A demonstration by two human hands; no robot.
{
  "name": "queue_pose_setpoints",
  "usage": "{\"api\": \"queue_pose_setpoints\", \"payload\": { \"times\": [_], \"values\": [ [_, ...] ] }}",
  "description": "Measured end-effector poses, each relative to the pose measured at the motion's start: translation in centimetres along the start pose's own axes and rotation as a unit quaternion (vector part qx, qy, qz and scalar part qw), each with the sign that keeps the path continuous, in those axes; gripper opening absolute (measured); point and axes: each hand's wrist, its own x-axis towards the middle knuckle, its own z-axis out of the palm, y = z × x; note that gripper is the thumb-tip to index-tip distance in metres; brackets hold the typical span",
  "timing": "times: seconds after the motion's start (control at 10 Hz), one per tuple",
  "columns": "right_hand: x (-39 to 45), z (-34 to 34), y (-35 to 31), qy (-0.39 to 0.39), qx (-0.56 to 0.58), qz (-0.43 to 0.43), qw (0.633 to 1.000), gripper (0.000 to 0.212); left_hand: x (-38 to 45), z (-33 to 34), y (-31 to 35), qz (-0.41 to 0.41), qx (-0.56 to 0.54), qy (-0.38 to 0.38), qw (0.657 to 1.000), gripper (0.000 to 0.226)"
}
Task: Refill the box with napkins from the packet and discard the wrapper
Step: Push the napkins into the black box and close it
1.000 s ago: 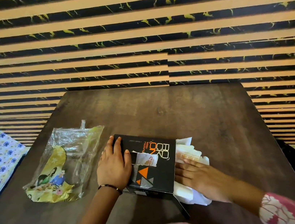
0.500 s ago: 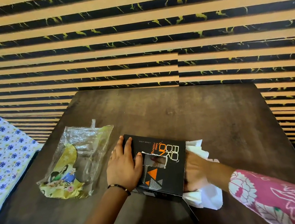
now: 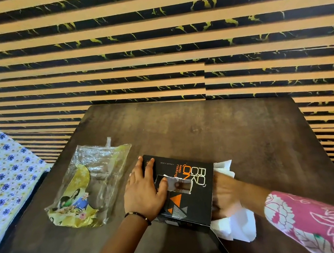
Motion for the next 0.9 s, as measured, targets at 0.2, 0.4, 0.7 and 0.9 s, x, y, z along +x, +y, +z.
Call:
{"api": "queue_pose_setpoints", "payload": {
  "times": [0.2, 0.4, 0.7, 0.9],
  "values": [
    [1.6, 0.0, 0.6, 0.062, -0.142, -0.145, 0.977, 0.038, 0.0, 0.1, 0.1, 0.001, 0.01, -0.001, 1.0, 0.081],
    [1.0, -4.3, 3.1, 0.113, -0.821, -0.308, 0.467, 0.049, 0.0, 0.1, 0.0, -0.002, 0.006, 0.006, 1.0, 0.081],
    [-1.1, -3.3, 9.6, 0.407, -0.262, -0.257, 0.836, 0.052, 0.1, 0.6, 0.2, 0.029, 0.053, 0.024, 0.998, 0.084],
    [-0.2, -2.2, 7.5, 0.367, -0.165, -0.203, 0.893, 0.035, 0.0, 0.8, 0.1, 0.06, 0.055, 0.01, 0.997, 0.085]
  ]
}}
